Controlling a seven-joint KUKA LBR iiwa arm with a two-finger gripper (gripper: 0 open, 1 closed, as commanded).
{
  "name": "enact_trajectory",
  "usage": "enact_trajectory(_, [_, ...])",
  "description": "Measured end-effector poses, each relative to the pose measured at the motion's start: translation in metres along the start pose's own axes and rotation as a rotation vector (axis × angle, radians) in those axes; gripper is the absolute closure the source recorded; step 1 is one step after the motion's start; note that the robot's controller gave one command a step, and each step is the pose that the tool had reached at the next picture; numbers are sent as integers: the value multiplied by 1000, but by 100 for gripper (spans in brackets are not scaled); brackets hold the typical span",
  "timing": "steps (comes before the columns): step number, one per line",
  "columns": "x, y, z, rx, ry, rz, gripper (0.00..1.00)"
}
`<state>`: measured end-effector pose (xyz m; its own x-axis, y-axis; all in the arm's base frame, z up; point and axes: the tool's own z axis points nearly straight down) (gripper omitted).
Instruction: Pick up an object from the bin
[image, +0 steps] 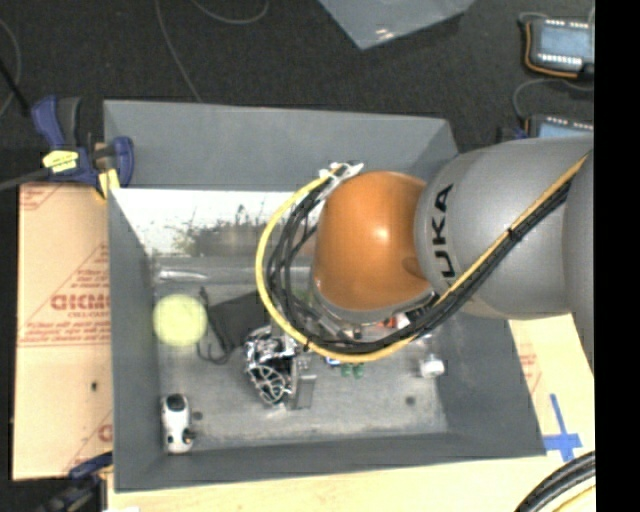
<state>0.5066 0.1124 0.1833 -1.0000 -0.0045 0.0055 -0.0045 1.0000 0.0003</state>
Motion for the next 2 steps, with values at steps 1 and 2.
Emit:
enact_trajectory(1, [-2, -1, -4, -1, -8, 4, 0])
enact_trajectory(2, [-48, 12, 44, -1, -14, -79, 0])
